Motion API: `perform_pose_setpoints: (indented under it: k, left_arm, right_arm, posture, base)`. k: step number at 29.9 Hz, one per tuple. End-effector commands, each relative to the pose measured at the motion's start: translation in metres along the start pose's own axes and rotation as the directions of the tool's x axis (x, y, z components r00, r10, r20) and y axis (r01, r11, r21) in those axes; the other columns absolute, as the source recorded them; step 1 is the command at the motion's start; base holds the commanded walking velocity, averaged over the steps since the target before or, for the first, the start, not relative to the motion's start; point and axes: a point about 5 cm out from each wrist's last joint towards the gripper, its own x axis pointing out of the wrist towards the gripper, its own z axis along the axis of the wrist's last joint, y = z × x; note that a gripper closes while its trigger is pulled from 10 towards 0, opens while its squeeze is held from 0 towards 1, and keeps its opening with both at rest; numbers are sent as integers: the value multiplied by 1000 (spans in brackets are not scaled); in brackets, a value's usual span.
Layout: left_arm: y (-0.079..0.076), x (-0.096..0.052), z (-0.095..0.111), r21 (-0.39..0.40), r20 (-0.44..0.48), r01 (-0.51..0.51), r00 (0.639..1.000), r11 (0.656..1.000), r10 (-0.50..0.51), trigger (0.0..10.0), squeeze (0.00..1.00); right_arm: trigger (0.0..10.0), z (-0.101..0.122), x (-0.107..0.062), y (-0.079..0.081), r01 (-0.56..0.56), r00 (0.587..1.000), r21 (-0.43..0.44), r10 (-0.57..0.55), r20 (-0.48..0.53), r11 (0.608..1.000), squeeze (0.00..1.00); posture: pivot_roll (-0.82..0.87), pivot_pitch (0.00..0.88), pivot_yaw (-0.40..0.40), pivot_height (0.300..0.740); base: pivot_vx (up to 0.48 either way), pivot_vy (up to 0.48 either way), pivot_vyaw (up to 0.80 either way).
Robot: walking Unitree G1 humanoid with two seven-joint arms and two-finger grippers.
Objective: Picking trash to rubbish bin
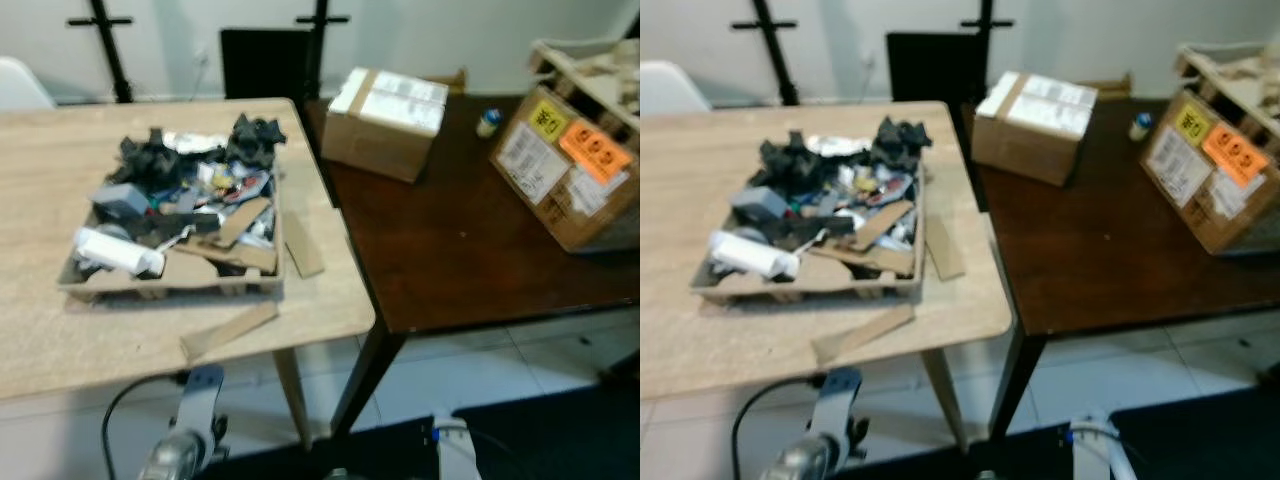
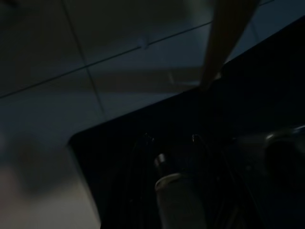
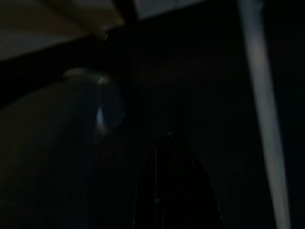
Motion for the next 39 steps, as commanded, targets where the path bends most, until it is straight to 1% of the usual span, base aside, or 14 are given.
perform_pose_setpoints:
  k: [1,7,23,25,26,27,30,39]
  left_arm:
    - [2,-2,-11,-1,-40,-10,999,1000,10,10000,0]
    - [4,-3,-13,-13,-51,-22,998,1000,21,10000,0]
    - [4,-3,-13,-24,-48,-26,999,999,25,10000,0]
    - [4,-3,-11,33,-48,-20,999,999,22,10000,0]
    - [4,-3,-11,33,-48,-20,999,999,22,10000,0]
    - [5,-3,-12,49,-64,-26,998,998,29,10000,0]
    - [6,-3,-14,43,-78,-28,996,999,31,10000,0]
    - [5,-3,-14,37,-81,-34,996,999,37,10000,0]
  right_arm:
    - [10000,-2,0,-1,-1,1000,-6,1,-11,1000,0]
    - [10000,-1,0,0,-8,1000,-12,8,-9,1000,0]
    - [10000,2,1,3,-25,1000,-29,25,-2,999,0]
    - [10000,2,1,4,-27,1000,-28,27,-1,999,0]
    - [10000,2,1,4,-27,1000,-28,27,-1,999,0]
    - [10000,3,1,4,-28,1000,-27,28,0,999,0]
    - [10000,3,1,4,-28,1000,-25,28,1,999,0]
    - [10000,3,1,3,-26,1000,-24,26,2,999,0]
  posture:
    - [33,167,-17,740]
    - [34,162,-19,740]
    - [39,164,-27,740]
    - [39,168,-27,740]
    - [39,168,-27,740]
    - [39,168,-25,740]
    - [38,168,-23,740]
    - [37,169,-24,740]
  base:
    - [0,0,0]
    - [0,0,0]
    - [0,349,0]
    - [0,124,0]
    - [0,0,0]
    - [0,-480,0]
    - [0,-480,0]
    - [0,-480,0]
